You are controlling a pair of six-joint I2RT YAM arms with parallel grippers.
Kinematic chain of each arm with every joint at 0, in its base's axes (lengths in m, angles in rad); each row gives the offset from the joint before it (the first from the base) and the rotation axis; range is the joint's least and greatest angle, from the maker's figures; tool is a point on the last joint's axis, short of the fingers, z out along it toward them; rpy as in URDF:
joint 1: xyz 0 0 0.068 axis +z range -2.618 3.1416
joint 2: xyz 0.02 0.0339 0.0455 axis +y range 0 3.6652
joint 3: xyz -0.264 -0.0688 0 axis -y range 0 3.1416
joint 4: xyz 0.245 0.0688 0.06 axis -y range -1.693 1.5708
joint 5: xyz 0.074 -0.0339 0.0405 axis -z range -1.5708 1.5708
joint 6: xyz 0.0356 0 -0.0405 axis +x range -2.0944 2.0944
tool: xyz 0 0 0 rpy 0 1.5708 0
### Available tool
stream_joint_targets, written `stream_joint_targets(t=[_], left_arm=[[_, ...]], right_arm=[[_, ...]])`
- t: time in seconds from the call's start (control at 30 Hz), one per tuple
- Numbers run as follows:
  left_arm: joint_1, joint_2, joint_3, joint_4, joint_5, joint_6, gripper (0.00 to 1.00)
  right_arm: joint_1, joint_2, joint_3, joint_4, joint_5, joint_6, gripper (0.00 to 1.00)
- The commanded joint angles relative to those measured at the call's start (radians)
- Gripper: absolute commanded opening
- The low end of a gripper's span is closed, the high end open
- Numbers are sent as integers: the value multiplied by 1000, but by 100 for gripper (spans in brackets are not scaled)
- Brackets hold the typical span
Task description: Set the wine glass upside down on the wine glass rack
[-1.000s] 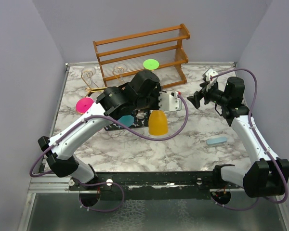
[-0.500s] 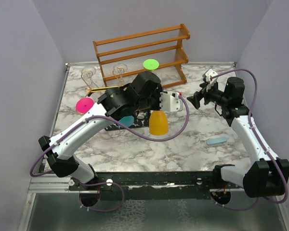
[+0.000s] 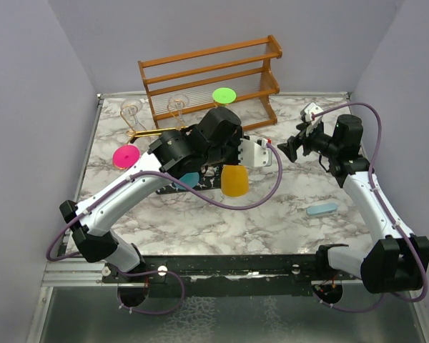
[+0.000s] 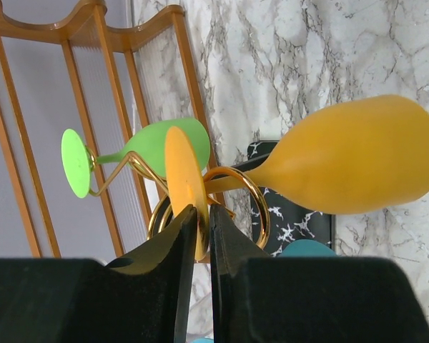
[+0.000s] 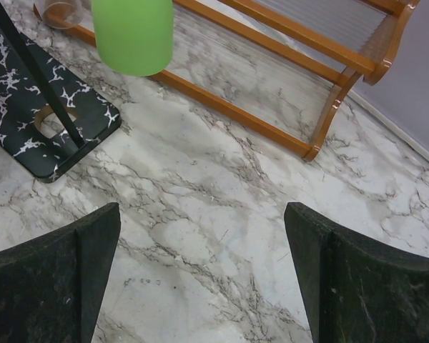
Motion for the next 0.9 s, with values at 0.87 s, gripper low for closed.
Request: stream_joint_targets(t=[0.87], left_arm=[[-13, 1, 34, -23, 25, -35, 28]], right_arm=[[-10, -11, -14, 9, -21, -23, 97]])
